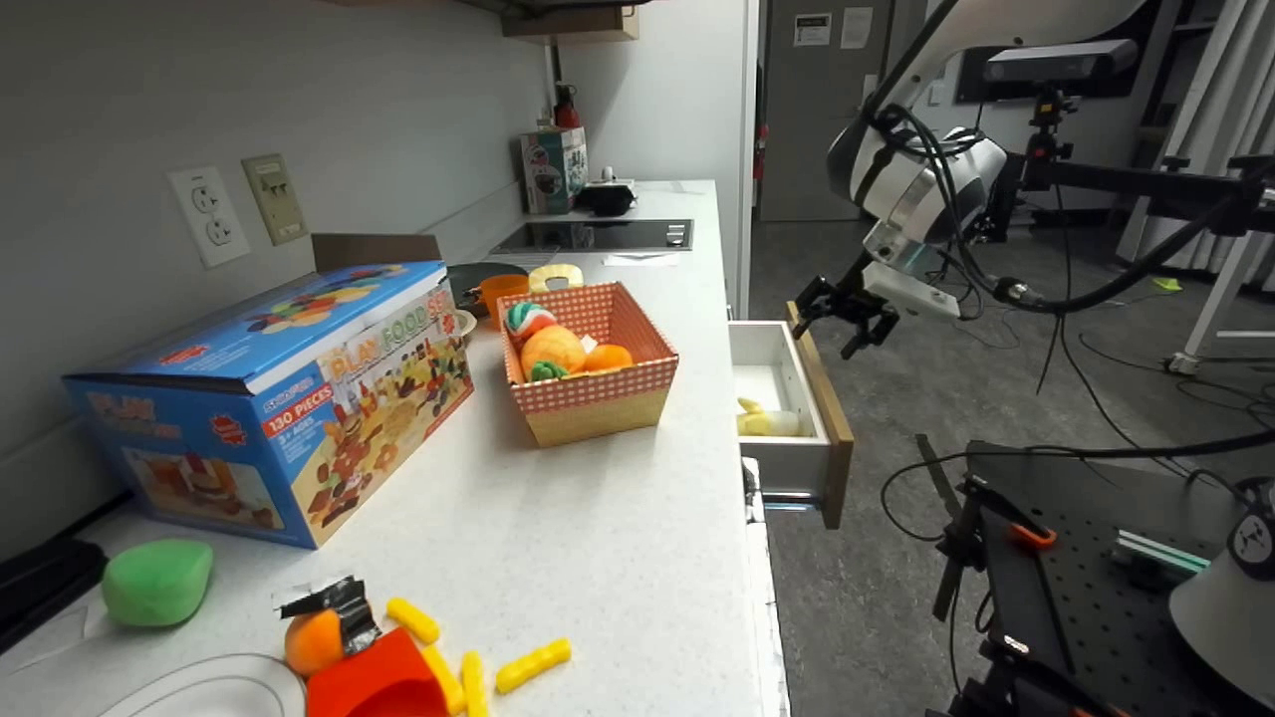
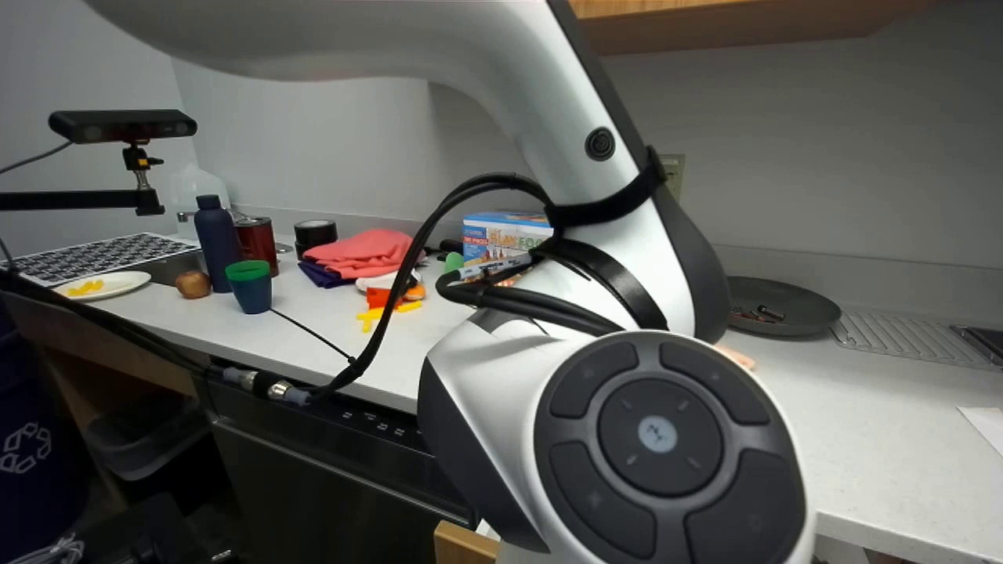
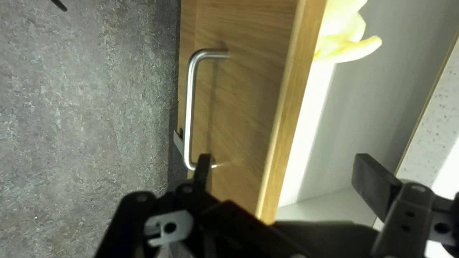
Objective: Open the drawer, then remove the banana from the drawer
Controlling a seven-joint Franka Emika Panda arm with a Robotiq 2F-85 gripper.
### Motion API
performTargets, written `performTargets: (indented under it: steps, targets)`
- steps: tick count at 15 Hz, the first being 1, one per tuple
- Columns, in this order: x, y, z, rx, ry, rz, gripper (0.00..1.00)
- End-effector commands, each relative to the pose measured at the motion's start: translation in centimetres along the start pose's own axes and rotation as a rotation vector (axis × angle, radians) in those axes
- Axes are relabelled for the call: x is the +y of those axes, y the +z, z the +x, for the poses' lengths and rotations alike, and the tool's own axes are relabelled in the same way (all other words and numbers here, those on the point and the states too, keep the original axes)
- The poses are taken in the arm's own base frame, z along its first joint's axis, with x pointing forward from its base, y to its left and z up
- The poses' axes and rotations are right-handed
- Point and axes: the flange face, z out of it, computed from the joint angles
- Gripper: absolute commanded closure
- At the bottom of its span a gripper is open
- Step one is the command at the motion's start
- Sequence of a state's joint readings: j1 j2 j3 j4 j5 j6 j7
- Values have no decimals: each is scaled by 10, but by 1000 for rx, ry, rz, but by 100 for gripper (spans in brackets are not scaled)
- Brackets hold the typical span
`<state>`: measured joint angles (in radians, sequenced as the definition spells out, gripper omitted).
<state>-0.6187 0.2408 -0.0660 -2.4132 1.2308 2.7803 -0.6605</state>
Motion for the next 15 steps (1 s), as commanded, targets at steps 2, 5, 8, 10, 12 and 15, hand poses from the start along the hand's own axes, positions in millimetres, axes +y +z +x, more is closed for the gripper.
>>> performTargets:
  steps: [2,5,8,10,12,15]
  targets:
    - [-10,27,1,-78,-21,-65,0]
    - [-5,44,-1,-135,-16,-157,0]
    - [1,56,-1,-183,-6,-258,0]
    - [-3,52,2,-162,0,-333,0]
    - [-4,43,4,-145,10,-405,0]
    - [0,29,9,-135,14,-558,0]
